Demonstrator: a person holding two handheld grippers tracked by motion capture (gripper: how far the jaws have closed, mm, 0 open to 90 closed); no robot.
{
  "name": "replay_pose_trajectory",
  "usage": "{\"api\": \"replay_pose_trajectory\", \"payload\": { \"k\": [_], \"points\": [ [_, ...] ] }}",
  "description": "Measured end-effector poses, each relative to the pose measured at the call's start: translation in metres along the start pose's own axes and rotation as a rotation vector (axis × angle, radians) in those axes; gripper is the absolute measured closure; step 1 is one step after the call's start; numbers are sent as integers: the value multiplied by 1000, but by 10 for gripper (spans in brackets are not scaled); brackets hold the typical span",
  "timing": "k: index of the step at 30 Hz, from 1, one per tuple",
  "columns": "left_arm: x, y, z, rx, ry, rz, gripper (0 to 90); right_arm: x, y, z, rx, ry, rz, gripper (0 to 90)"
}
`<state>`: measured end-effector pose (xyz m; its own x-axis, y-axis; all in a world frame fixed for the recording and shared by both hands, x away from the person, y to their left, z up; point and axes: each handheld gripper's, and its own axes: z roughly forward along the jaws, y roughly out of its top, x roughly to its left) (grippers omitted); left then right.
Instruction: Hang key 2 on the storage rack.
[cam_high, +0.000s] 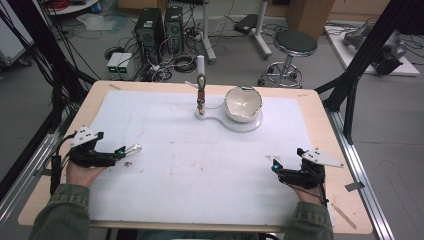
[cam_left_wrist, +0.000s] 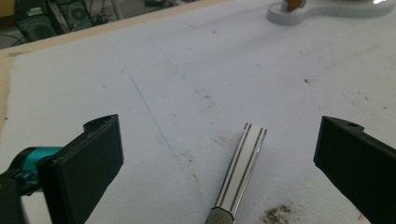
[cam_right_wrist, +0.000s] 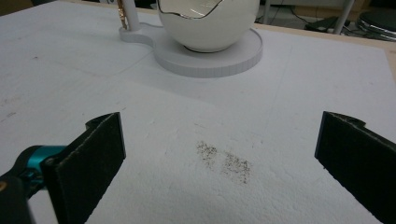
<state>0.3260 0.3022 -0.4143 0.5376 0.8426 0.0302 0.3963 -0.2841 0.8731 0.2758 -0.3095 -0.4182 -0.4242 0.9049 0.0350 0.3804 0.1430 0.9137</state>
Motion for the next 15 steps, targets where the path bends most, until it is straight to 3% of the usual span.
{"api": "replay_pose_trajectory", "payload": {
  "k": [11, 15],
  "points": [
    [-2, 3, 31, 175, -101, 30, 27, 1, 0, 1, 5, 7, -6, 5],
    [0, 2, 38, 210, -138, 25, 63, 1, 0, 1, 5, 7, -4, 5]
  ]
}}
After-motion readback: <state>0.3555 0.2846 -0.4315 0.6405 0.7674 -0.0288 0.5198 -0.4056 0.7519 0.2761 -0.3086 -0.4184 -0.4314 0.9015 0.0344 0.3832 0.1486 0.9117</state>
